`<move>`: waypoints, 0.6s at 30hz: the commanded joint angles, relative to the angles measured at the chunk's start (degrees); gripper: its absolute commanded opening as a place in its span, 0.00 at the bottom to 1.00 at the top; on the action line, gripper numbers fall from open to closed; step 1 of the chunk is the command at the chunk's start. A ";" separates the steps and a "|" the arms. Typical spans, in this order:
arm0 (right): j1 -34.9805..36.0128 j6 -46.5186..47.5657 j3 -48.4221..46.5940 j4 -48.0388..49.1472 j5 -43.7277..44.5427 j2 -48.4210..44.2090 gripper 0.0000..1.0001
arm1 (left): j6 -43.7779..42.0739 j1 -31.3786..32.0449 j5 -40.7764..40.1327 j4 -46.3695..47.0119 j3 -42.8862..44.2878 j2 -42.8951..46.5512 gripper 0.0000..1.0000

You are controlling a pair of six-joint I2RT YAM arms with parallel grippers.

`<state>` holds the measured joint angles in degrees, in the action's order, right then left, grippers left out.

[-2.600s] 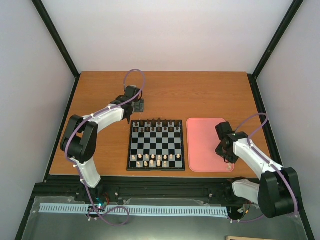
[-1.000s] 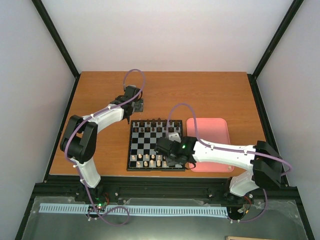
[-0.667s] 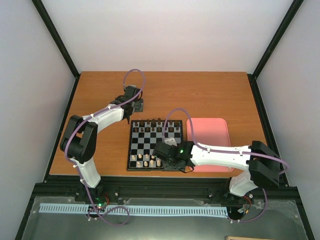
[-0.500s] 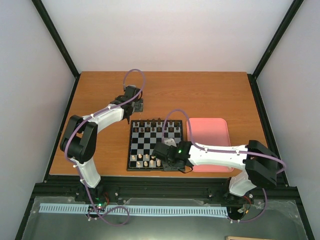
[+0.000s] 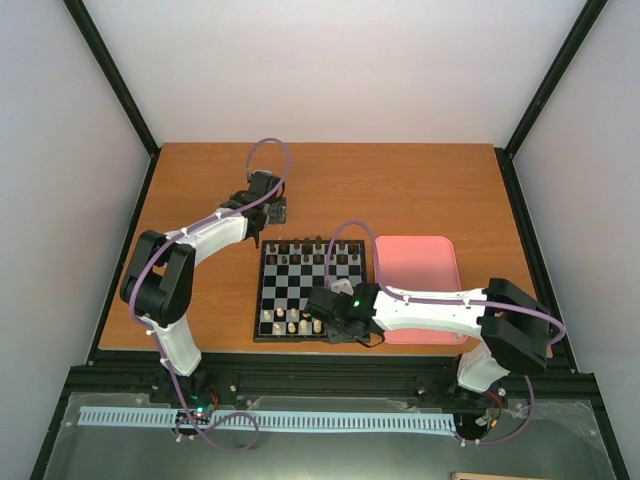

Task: Set up the chess pieces on the board
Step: Place the chess piece on the chessboard.

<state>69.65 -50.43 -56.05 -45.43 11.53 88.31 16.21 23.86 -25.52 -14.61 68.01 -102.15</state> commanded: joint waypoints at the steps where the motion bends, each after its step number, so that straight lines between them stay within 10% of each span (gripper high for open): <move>1: -0.47 -0.82 1.52 1.41 0.35 1.33 0.03 | -1.02 -0.21 -0.93 0.29 1.08 1.05 1.00; 18: -2.10 0.25 1.91 2.73 0.69 1.94 0.03 | -1.14 -0.21 -1.08 0.29 1.16 0.90 1.00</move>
<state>68.23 -50.33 -54.26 -43.59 11.51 89.47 16.19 23.86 -25.71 -14.61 68.01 -102.15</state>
